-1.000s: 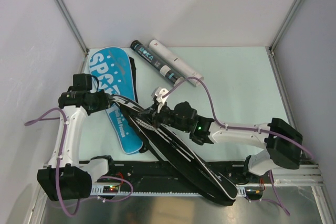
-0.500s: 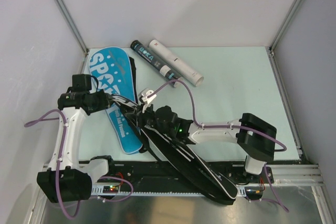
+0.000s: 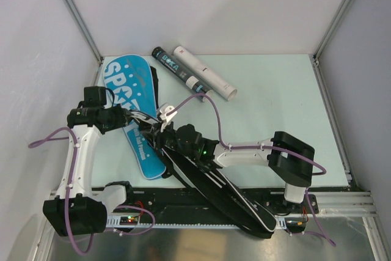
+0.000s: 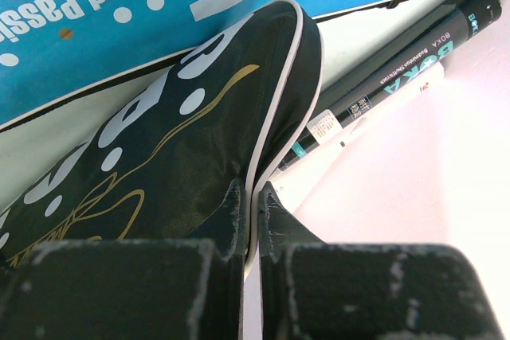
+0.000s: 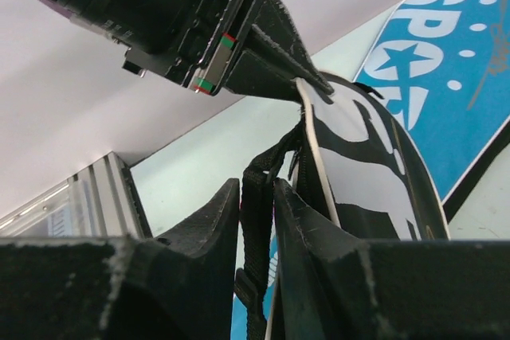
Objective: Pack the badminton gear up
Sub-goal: Adjust the racket bag at the center of the board.
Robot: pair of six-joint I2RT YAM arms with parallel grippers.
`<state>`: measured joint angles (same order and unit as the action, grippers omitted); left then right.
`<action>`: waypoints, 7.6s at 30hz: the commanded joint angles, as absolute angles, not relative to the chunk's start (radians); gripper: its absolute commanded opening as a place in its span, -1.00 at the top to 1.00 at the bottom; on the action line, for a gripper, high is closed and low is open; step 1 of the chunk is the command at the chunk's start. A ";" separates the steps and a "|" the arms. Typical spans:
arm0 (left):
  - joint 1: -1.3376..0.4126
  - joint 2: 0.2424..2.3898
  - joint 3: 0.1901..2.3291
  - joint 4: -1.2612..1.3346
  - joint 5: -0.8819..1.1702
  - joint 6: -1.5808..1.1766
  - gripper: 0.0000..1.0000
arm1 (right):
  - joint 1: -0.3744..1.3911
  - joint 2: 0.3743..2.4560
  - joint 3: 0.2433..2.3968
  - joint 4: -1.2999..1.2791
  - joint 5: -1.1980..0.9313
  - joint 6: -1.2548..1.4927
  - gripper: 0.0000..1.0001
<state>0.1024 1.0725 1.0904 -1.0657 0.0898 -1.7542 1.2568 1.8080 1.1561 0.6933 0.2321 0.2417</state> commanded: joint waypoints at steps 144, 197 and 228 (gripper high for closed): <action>0.110 1.079 1.189 -1.054 0.057 -1.907 1.00 | 1.518 1.828 0.994 0.202 0.835 0.155 -0.14; 0.110 1.109 1.153 -1.055 -0.014 -1.890 1.00 | 1.598 1.642 1.037 0.180 0.659 0.236 -0.28; 0.110 1.099 1.113 -1.055 -0.062 -1.876 1.00 | 1.428 1.392 1.077 -0.187 0.548 0.239 1.00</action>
